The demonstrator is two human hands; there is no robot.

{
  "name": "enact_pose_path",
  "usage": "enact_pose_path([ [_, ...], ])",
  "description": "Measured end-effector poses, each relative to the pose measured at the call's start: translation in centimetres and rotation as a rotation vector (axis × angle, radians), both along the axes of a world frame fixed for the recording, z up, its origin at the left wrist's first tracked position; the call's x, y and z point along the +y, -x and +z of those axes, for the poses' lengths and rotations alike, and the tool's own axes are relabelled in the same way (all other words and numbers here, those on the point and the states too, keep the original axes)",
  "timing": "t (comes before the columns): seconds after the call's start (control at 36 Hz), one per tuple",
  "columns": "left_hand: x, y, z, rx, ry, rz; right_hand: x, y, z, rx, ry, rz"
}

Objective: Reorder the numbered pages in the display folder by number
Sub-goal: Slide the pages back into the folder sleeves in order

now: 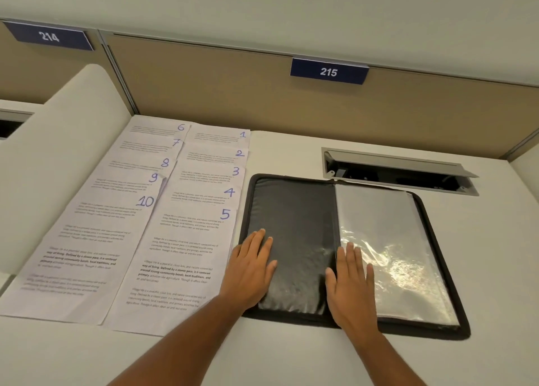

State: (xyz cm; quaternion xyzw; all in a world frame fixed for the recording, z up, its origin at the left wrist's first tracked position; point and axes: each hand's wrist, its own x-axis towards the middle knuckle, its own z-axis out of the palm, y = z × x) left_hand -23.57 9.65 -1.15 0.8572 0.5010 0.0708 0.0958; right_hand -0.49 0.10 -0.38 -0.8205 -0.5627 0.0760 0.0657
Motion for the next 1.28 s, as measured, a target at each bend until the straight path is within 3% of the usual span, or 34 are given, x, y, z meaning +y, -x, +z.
enact_pose_path([
  [0.42, 16.3, 6.7, 4.5, -0.009, 0.067, 0.196, 16.5, 9.0, 3.1, 0.016, 0.049, 0.297],
  [0.69, 28.3, 10.6, 6.7, -0.078, 0.090, 0.307, 30.6, 11.3, 6.4, 0.215, -0.033, 0.214],
  [0.89, 35.6, 11.3, 6.9, -0.113, 0.061, 0.267, 40.1, 10.7, 6.9, 0.330, -0.007, 0.154],
  [1.28, 45.2, 9.1, 3.7, 0.065, 0.053, 0.189, 50.6, 10.3, 3.8, 0.214, 0.072, 0.190],
])
